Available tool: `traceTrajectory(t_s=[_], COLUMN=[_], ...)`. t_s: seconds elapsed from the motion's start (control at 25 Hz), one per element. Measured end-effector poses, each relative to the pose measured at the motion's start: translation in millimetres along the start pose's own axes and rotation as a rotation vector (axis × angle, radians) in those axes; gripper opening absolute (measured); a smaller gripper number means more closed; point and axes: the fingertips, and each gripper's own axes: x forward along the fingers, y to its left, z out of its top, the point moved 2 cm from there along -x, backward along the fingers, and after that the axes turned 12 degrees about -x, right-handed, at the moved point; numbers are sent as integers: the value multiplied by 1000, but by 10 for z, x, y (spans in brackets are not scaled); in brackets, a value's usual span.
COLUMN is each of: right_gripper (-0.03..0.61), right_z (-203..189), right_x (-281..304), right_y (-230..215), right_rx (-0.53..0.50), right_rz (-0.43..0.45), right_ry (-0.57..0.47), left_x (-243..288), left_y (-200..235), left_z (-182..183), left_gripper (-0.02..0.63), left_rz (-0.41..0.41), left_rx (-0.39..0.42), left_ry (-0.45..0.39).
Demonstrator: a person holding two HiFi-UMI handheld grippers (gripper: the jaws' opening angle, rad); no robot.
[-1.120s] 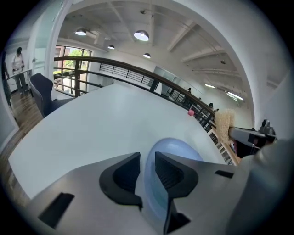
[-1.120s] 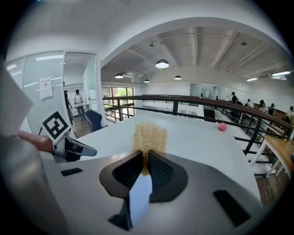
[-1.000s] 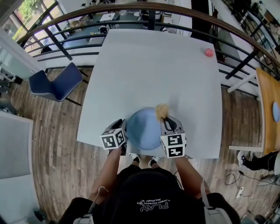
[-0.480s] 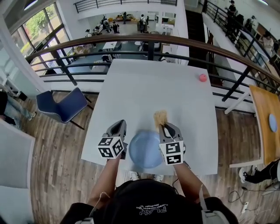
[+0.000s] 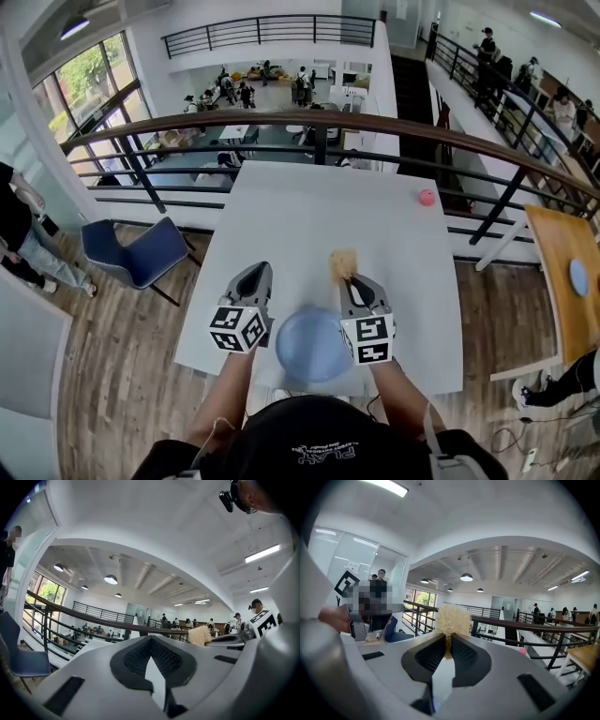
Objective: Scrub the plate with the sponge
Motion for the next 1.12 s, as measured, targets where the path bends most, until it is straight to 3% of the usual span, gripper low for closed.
traceTrajectory(t_s=[0.56,0.92,1.12], right_gripper=[43,44,43], right_z=[82,-40,-43], right_x=[-130,-152,-138], right_y=[-54,46,39], right_rx=[55,62,58], right_rz=[-22,-18,-18], right_ry=[-46,-29,-26], left_x=[-35,-108,-115], left_y=[-204,-172,-151], left_z=[-40,-187,-140], left_gripper=[12,11,12], left_rz=[-50,-50,-31], left_rx=[11,5,12], left_ry=[11,36,11])
